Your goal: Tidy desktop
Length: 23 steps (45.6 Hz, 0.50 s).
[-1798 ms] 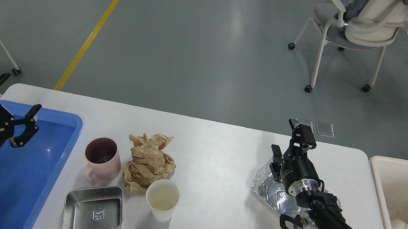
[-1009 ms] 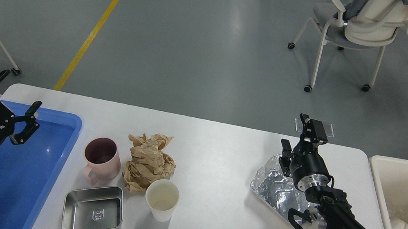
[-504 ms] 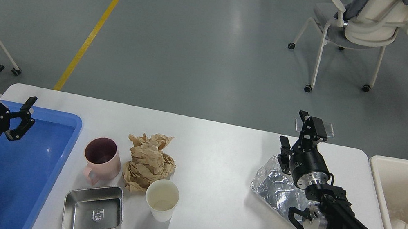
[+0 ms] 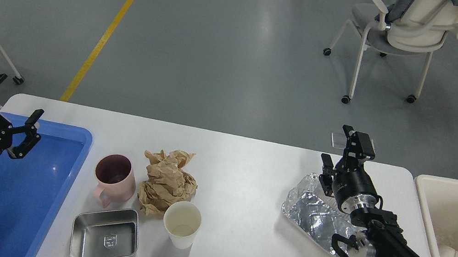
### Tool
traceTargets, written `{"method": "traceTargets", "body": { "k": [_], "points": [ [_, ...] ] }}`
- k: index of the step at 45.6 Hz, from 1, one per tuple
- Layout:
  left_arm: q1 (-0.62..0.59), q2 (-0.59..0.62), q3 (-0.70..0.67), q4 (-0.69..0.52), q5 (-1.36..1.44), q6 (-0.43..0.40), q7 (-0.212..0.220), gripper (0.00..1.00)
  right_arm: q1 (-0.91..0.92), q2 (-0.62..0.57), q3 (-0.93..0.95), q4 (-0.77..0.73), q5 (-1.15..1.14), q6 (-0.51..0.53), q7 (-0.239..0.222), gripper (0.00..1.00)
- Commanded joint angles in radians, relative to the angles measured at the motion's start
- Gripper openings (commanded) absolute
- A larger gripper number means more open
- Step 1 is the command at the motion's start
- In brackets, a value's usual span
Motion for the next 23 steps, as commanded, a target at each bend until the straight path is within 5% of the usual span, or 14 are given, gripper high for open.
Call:
{"method": "traceTargets", "body": {
  "k": [1, 18, 23],
  "points": [
    [0.0, -0.001, -0.002, 0.0, 0.0, -0.001, -0.002, 0.97, 0.0, 0.0, 0.0, 0.0, 0.0, 0.0, 0.0, 1.0],
    [-0.011, 0.0, 0.0, 0.005, 0.0, 0.006, 0.012, 0.97, 0.003, 0.006, -0.001, -0.003, -0.001, -0.003, 0.0, 1.0],
    [-0.003, 0.012, 0.011, 0.005, 0.006, -0.001, 0.048, 0.97, 0.001, 0.012, -0.001, -0.005, -0.001, -0.003, 0.002, 1.0]
  ]
}}
